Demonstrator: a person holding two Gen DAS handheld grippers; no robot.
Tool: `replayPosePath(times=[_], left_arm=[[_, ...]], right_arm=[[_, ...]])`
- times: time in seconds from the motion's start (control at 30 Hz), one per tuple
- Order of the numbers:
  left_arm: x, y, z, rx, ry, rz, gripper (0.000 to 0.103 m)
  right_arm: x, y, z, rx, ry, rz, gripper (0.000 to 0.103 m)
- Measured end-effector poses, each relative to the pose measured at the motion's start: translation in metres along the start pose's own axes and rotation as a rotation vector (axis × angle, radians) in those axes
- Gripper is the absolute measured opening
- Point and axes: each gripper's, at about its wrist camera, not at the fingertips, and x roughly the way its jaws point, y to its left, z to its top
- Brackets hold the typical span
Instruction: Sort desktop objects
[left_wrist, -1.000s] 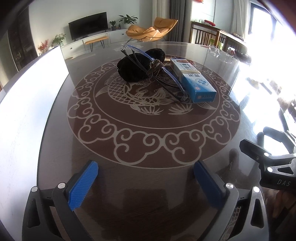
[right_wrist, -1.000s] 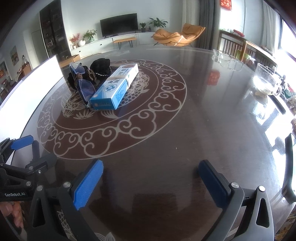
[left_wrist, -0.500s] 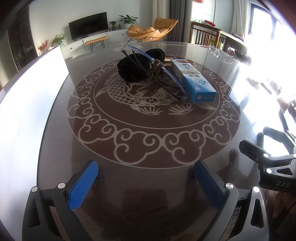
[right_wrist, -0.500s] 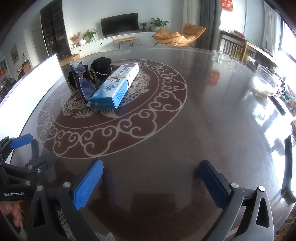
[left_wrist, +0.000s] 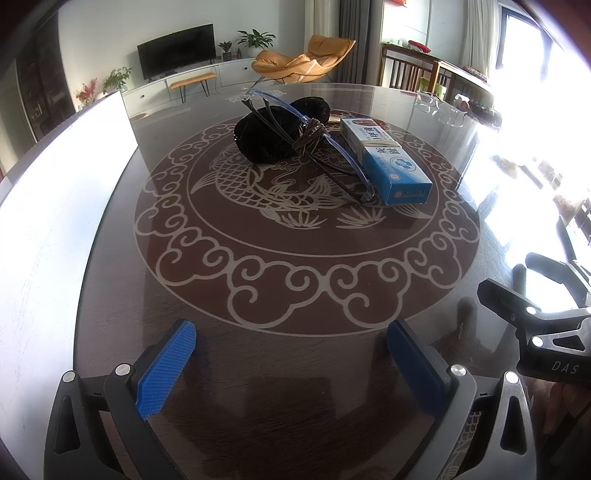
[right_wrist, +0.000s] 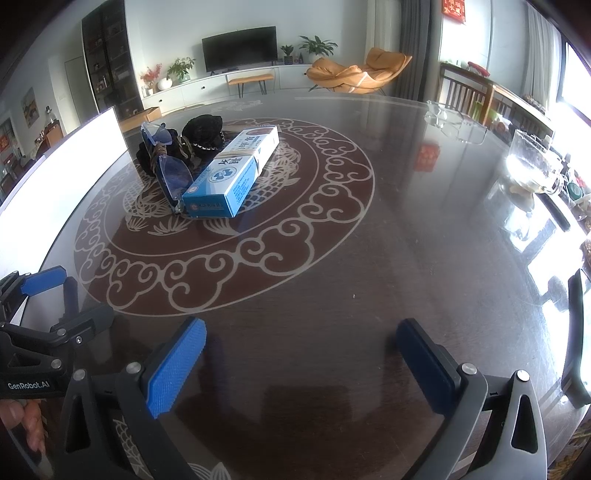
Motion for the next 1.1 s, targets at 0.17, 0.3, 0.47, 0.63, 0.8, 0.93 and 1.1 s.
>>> replayPosePath(times=[0.17, 0.3, 0.47, 0.63, 0.8, 0.93, 1.1], left_arm=[[0.000, 0.000, 0.000, 0.000, 0.000, 0.000, 0.103], [0.000, 0.000, 0.000, 0.000, 0.000, 0.000, 0.103], [0.000, 0.000, 0.000, 0.000, 0.000, 0.000, 0.103], [0.000, 0.000, 0.000, 0.000, 0.000, 0.000, 0.103], [0.000, 0.001, 0.000, 0.001, 0.001, 0.000, 0.103], [-0.007, 0.009, 0.008, -0.052, -0.032, -0.096, 0.103], [-0.015, 0.015, 0.050, -0.158, -0.081, -0.158, 0.103]], right_arm=[[0.000, 0.000, 0.000, 0.000, 0.000, -0.001, 0.103], [0.000, 0.000, 0.000, 0.000, 0.000, -0.001, 0.103], [0.000, 0.000, 0.000, 0.000, 0.000, -0.001, 0.103], [0.000, 0.000, 0.000, 0.000, 0.000, -0.001, 0.103], [-0.001, 0.001, 0.000, -0.002, -0.009, -0.003, 0.103], [-0.007, 0.005, 0.000, -0.025, -0.040, -0.031, 0.103], [-0.007, 0.013, 0.001, -0.074, -0.041, -0.055, 0.103]])
